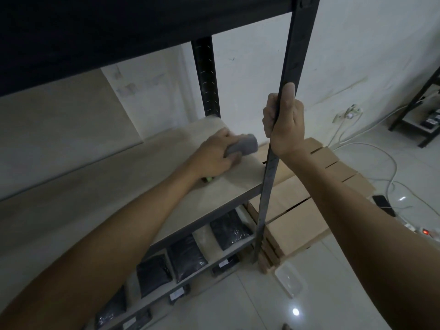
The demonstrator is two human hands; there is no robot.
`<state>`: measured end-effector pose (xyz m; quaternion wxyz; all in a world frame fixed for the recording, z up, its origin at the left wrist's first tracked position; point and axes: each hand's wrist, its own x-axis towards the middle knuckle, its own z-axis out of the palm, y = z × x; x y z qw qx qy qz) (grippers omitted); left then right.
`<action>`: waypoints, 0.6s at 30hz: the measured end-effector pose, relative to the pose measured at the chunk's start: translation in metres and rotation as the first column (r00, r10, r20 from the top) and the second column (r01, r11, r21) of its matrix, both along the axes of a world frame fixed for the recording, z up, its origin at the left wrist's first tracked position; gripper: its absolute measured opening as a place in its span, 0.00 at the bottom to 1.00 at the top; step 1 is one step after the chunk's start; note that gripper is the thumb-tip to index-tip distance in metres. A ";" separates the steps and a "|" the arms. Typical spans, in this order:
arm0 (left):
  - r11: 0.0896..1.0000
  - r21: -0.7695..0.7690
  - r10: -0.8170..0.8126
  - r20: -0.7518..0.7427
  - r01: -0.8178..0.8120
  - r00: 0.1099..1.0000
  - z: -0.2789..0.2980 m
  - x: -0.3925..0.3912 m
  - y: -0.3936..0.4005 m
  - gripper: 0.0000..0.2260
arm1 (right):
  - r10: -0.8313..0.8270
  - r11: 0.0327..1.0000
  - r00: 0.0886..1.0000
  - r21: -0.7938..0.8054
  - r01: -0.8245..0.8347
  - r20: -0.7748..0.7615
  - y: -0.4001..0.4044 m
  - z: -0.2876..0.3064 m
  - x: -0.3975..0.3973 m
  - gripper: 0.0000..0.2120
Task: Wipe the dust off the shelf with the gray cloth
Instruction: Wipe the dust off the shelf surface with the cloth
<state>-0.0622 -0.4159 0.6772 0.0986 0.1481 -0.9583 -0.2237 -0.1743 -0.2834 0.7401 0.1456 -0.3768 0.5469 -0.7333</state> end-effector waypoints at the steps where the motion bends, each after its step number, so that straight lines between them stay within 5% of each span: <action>1: 0.998 -0.051 0.041 0.020 -0.040 0.999 -0.010 0.001 0.012 0.17 | 0.004 1.000 1.000 0.000 -0.004 -0.004 0.000 0.000 0.000 0.36; 4: 0.987 -0.161 -0.023 -0.004 0.022 1.000 -0.026 0.021 0.036 0.20 | -0.006 1.000 1.000 0.013 0.006 0.004 0.000 -0.002 -0.002 0.35; 9: 0.936 0.081 -0.350 0.118 0.342 0.929 -0.019 0.067 0.057 0.17 | 0.003 1.000 1.000 0.015 -0.002 -0.015 0.001 -0.002 -0.004 0.42; 13: 0.997 0.058 -0.047 -0.085 0.052 0.995 -0.004 0.040 0.024 0.13 | 0.015 1.000 1.000 0.025 -0.015 0.000 -0.001 -0.001 -0.003 0.38; 16: 0.985 -0.094 0.144 -0.042 -0.148 0.989 -0.014 0.012 0.010 0.22 | 0.012 1.000 1.000 0.003 -0.012 -0.010 -0.001 -0.001 -0.003 0.34; 18: 0.976 -0.171 0.132 -0.019 -0.134 0.991 -0.026 0.009 0.018 0.24 | 0.010 1.000 1.000 -0.005 -0.010 -0.020 0.000 -0.001 -0.003 0.34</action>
